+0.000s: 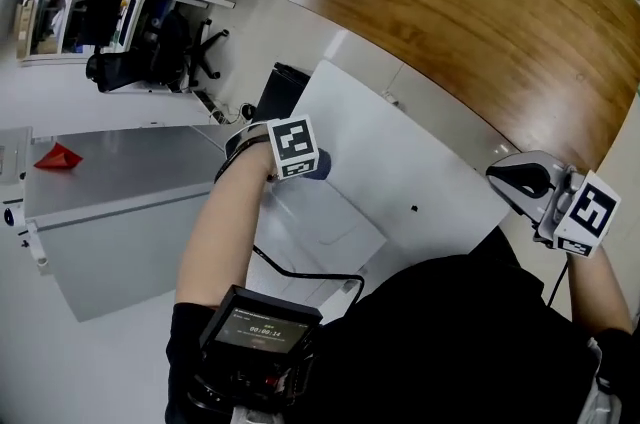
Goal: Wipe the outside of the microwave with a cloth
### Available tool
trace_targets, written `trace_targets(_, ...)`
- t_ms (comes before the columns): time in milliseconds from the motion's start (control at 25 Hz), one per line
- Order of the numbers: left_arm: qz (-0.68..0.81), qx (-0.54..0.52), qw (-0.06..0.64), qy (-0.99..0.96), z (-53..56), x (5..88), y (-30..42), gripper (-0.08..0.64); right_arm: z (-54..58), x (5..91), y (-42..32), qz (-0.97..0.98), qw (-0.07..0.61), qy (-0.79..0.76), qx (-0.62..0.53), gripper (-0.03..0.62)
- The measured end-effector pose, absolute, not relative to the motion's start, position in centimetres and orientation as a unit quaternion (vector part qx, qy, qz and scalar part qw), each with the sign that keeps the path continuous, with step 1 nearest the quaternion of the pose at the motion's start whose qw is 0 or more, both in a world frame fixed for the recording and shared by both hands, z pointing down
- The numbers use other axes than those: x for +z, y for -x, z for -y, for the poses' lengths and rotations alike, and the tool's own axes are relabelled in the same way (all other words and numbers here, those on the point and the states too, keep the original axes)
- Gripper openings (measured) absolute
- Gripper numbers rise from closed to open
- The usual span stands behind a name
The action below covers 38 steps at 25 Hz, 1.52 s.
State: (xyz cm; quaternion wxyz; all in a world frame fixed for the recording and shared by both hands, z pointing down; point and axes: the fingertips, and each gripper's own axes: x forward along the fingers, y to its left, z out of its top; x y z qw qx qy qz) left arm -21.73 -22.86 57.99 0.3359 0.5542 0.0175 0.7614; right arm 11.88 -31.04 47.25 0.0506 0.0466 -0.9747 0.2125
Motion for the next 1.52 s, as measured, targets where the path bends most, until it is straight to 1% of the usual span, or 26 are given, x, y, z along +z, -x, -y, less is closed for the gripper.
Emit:
trace_targets(80, -0.011, 0.761, 0.316, -0.567, 22.5, 52.4, 20.6, 0.055, 30.6, 46.1, -10.1, 0.979, 0.038, -0.021, 0.201, 0.006)
trace_targets(160, -0.02, 0.776, 0.31, -0.55, 20.8, 48.7, 20.9, 0.055, 30.4, 45.0, -8.5, 0.981, 0.025, 0.002, 0.19, 0.006)
trace_targets(280, -0.027, 0.801, 0.318, -0.507, 18.2, 47.6, 23.2, 0.055, 30.4, 44.3, -6.6, 0.983, 0.014, 0.026, 0.183, 0.006)
trace_targets(400, -0.026, 0.805, 0.324, -0.496, 17.9, 49.8, 24.0, 0.055, 30.5, 44.9, -5.9, 0.982, 0.016, 0.035, 0.185, 0.006)
trace_targets(520, -0.076, 0.808, 0.333, -0.481, 17.5, 53.6, 23.7, 0.055, 30.7, 45.9, -6.6, 0.981, 0.023, 0.022, 0.194, 0.006)
trace_targets(760, -0.144, 0.811, 0.363, -0.435, 16.2, 63.4, 23.4, 0.055, 31.1, 49.1, -11.4, 0.972, 0.049, -0.034, 0.226, 0.006)
trace_targets(920, -0.164, 0.819, 0.361, -0.414, 15.7, 65.0, 22.7, 0.055, 30.7, 49.6, -13.8, 0.968, 0.05, -0.06, 0.239, 0.006)
trace_targets(1000, -0.165, 0.817, 0.346, -0.43, 15.9, 62.8, 21.5, 0.055, 30.3, 48.8, -14.0, 0.969, 0.044, -0.056, 0.237, 0.006)
trace_targets(1120, -0.126, 0.814, 0.308, -0.476, 17.5, 56.5, 19.2, 0.055, 30.1, 47.5, -13.3, 0.973, 0.033, -0.039, 0.227, 0.006)
trace_targets(1240, -0.089, 0.825, 0.271, -0.487, 18.0, 50.1, 19.7, 0.055, 30.4, 46.1, -11.2, 0.978, 0.019, -0.016, 0.209, 0.006)
trace_targets(1360, -0.071, 0.828, 0.276, -0.483, 16.2, 47.1, 21.1, 0.055, 30.6, 44.8, -8.9, 0.982, 0.004, 0.009, 0.19, 0.006)
trace_targets(1520, -0.063, 0.823, 0.292, -0.483, 15.3, 47.6, 21.5, 0.055, 30.6, 44.0, -7.5, 0.983, 0.001, 0.027, 0.181, 0.006)
